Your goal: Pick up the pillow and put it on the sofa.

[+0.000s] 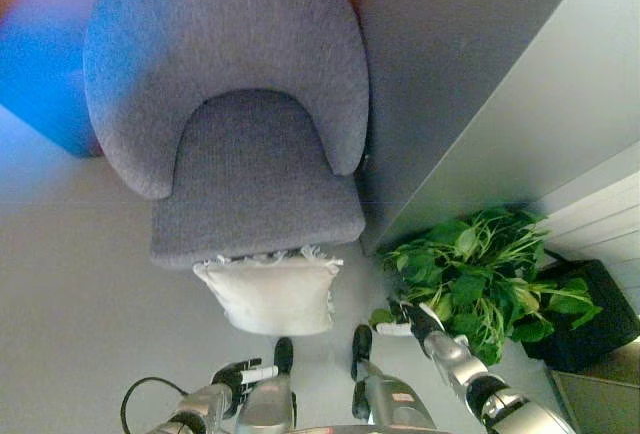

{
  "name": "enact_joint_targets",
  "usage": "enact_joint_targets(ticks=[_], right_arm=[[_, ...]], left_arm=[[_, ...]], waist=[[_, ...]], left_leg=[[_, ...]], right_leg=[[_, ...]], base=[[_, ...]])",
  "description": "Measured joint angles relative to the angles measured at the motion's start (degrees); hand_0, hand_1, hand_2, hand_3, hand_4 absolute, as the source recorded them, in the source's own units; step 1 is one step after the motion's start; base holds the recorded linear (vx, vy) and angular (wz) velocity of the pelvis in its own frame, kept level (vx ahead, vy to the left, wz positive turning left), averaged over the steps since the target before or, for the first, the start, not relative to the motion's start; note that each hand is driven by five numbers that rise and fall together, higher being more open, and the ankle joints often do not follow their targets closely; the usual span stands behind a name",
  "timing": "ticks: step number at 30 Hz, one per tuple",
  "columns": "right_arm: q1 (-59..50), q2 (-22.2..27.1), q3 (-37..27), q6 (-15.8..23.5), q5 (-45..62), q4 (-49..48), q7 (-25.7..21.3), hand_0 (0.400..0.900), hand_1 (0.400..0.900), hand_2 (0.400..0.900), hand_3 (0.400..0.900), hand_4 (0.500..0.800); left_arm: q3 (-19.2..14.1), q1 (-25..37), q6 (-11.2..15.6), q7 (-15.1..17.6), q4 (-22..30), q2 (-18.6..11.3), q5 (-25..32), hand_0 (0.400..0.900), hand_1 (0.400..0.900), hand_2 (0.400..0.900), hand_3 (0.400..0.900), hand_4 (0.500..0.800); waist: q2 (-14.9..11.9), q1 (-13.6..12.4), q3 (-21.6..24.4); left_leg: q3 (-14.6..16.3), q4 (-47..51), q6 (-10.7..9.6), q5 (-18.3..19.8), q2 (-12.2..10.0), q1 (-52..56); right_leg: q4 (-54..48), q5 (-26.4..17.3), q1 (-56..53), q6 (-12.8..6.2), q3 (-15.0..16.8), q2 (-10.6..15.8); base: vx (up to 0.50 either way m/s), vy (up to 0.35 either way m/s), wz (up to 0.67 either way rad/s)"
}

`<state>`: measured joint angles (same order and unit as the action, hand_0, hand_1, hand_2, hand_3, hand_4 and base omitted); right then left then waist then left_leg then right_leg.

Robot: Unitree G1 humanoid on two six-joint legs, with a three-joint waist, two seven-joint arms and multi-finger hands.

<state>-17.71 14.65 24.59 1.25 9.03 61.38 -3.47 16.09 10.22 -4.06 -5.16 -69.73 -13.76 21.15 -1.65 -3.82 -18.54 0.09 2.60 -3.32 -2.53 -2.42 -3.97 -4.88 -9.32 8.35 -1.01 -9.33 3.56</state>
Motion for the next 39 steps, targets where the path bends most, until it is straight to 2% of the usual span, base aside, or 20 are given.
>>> enact_joint_targets(ticks=[3, 5, 7, 9, 13, 17, 22, 31, 36, 39], right_arm=[[-1.8, 0.2, 1.0, 0.1, 2.3, -3.5, -0.3, 0.9, 0.9, 0.9, 0.9, 0.8], [-2.7, 1.4, 1.0, 0.1, 3.1, -6.8, -0.5, 0.9, 0.9, 0.9, 0.9, 0.8], [-4.4, 2.9, 1.0, -0.3, 4.6, -9.1, -1.2, 0.9, 0.9, 0.9, 0.9, 0.8], [-5.6, 3.3, 1.0, -0.9, 4.9, -9.3, -1.4, 0.9, 0.9, 0.9, 0.9, 0.8], [-7.8, 3.5, 1.1, -1.8, 6.8, -12.5, -2.8, 0.9, 0.9, 0.9, 0.9, 0.8], [-10.6, 3.6, 1.2, -2.4, 7.3, -16.3, -3.9, 0.9, 0.9, 0.9, 0.9, 0.8], [-14.6, 6.4, 1.7, -2.5, 7.2, -19.3, -5.5, 0.9, 0.9, 0.9, 0.9, 0.8], [-23.3, 9.0, 2.3, -3.2, 2.1, -17.8, -12.4, 0.9, 0.9, 0.9, 0.9, 0.8], [-29.3, 10.0, 2.9, -3.2, -0.3, -13.8, -14.8, 0.9, 0.9, 0.9, 0.9, 0.8], [-32.7, 9.8, 3.9, -3.2, -0.8, -11.8, -15.1, 0.9, 0.9, 0.9, 0.9, 0.8]], left_arm=[[0.6, 0.9, 0.5, -0.1, 1.1, -1.1, 1.3, 0.9, 0.9, 0.9, 0.9, 0.8], [0.8, 1.6, 2.2, -0.9, 2.1, -2.3, 1.8, 0.9, 0.9, 0.9, 0.9, 0.8], [1.7, 1.6, 5.7, -1.6, 3.4, -3.2, 3.8, 0.9, 0.9, 0.9, 0.9, 0.8], [1.8, 1.7, 7.4, -1.8, 3.9, -3.6, 4.6, 0.9, 0.9, 0.9, 0.9, 0.8], [2.9, 2.1, 10.3, -1.9, 4.5, -4.3, 5.8, 0.9, 0.9, 0.9, 0.9, 0.8], [4.2, 2.2, 11.4, -1.8, 5.7, -4.3, 8.5, 0.9, 0.9, 0.9, 0.9, 0.8], [5.0, 2.3, 13.4, -1.6, 9.5, -4.3, 12.2, 0.9, 0.9, 0.9, 0.9, 0.8], [6.4, 2.7, 17.4, -2.5, 12.5, -4.3, 16.2, 0.9, 0.9, 0.9, 0.9, 0.8], [7.4, 3.1, 19.0, -3.4, 14.5, -3.3, 18.5, 0.9, 0.9, 0.9, 0.9, 0.8], [7.5, 3.2, 19.9, -3.9, 14.6, -2.7, 19.9, 0.9, 0.9, 0.9, 0.9, 0.8]], waist=[[-0.9, -0.4, -2.5], [-1.2, -0.9, -5.2], [-0.9, -1.1, -8.5], [-0.6, -1.2, -9.6], [-0.5, -1.1, -10.0], [-0.5, -1.2, -10.0], [0.2, -1.3, -10.3], [1.6, -1.7, -10.8], [3.1, -4.2, -11.0], [3.7, -4.7, -11.1]], left_leg=[[-0.4, -0.7, 0.0, -0.1, 0.1, -2.9], [-0.5, -1.6, 0.0, -0.1, 0.2, -4.9], [-1.0, -2.7, 0.0, -0.1, 0.5, -7.5], [-1.5, -3.2, 0.0, -0.2, 0.6, -9.0], [-1.8, -4.2, 0.1, -0.3, 0.8, -13.0], [-1.9, -4.6, 0.1, -0.7, 1.0, -16.8], [-2.0, -7.2, 0.4, -1.1, 1.5, -25.1], [-2.2, -10.7, 0.9, -1.8, 2.4, -34.7], [-2.8, -12.0, 0.8, -2.2, 2.5, -38.6], [-3.3, -12.1, 0.8, -2.7, 2.6, -40.0]], right_leg=[[0.1, -0.5, 2.3, 0.28, -0.3, 0.2], [0.3, -0.9, 4.0, 0.44, -0.4, 0.3], [0.7, -0.9, 5.8, 0.44, -1.0, 0.7], [0.8, -0.9, 6.7, 0.45, -1.5, 0.9], [1.5, -1.0, 10.3, 0.47, -2.0, 1.2], [2.5, -1.0, 14.4, 0.49, -2.0, 1.4], [5.2, -1.0, 22.4, 0.51, -2.2, 2.1], [9.2, -0.9, 31.8, 0.41, -2.3, 3.4], [10.7, -0.9, 35.4, 0.42, -2.3, 3.6], [11.1, -0.9, 36.6, 0.45, -2.3, 3.7]], base=[[-0.08, 0.078, 0.12], [-0.08, 0.075, 0.14], [-0.04, 0.057, 0.15], [-0.04, 0.061, 0.13], [-0.03, 0.061, 0.09], [-0.01, 0.079, 0.07], [-0.01, 0.086, 0.06], [0.01, 0.07, 0.08], [0.01, 0.056, 0.08], [0.01, 0.033, 0.1]])
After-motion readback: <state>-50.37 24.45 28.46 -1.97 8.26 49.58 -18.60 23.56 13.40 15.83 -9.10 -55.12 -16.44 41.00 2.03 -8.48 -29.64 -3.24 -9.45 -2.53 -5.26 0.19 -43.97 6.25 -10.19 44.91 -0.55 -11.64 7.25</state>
